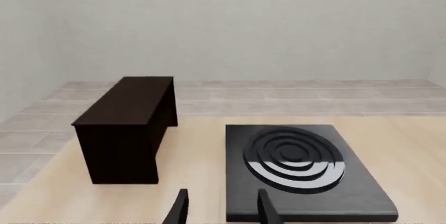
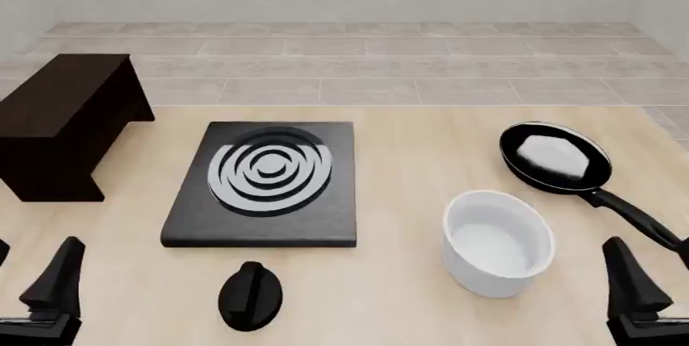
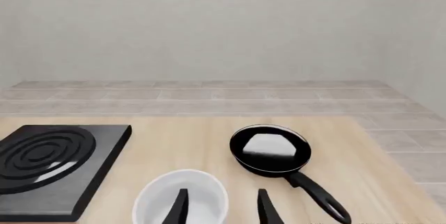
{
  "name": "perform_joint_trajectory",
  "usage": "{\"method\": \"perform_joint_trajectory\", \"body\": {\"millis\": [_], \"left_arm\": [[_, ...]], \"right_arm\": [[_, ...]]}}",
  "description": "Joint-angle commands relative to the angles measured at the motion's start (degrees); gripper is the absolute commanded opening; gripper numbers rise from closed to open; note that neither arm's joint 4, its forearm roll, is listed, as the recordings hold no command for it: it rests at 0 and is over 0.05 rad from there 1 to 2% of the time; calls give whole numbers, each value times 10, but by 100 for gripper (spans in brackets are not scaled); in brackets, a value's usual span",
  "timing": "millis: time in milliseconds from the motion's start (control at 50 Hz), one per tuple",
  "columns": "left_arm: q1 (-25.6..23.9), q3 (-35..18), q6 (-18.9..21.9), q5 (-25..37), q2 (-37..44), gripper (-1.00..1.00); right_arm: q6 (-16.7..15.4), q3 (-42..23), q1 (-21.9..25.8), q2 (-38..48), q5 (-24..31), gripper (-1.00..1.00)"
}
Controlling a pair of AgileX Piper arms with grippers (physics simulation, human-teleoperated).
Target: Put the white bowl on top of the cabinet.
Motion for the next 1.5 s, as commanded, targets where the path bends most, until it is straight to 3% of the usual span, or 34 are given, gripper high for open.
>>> {"method": "perform_joint_trajectory", "body": {"millis": [20, 160, 220, 320, 380, 420, 820, 860, 1040, 1260, 1400, 1500], "left_arm": [[-6, -1, -7, -1, 9, 100], [-13, -2, -20, 9, 4, 100], [-47, -12, 10, 6, 12, 100], [-45, -36, -6, 7, 40, 100], [-56, -49, 3, 2, 60, 100], [-64, -55, 33, -3, 76, 100], [-82, -157, -3, 56, 132, 100], [-139, -183, -35, 74, 171, 100], [-150, -249, -26, 131, 172, 100], [-204, -317, -7, 117, 248, 100], [-243, -358, 2, 90, 329, 100], [-280, -417, 4, 89, 407, 100]], "right_arm": [[3, 0, -1, 16, -13, 100], [5, 0, -1, 21, -17, 100], [1, 0, -1, 12, -11, 100], [2, 0, -1, 11, -9, 100], [1, 0, -1, 10, -9, 100], [6, 0, -1, 18, -13, 100], [-1, -2, -1, 0, 2, 100], [5, -1, -1, 7, -2, 100], [0, -2, -1, 0, 1, 100], [4, -2, -1, 1, 3, 100], [3, -2, -1, 0, 3, 100], [0, -1, -1, -1, 2, 100]]}}
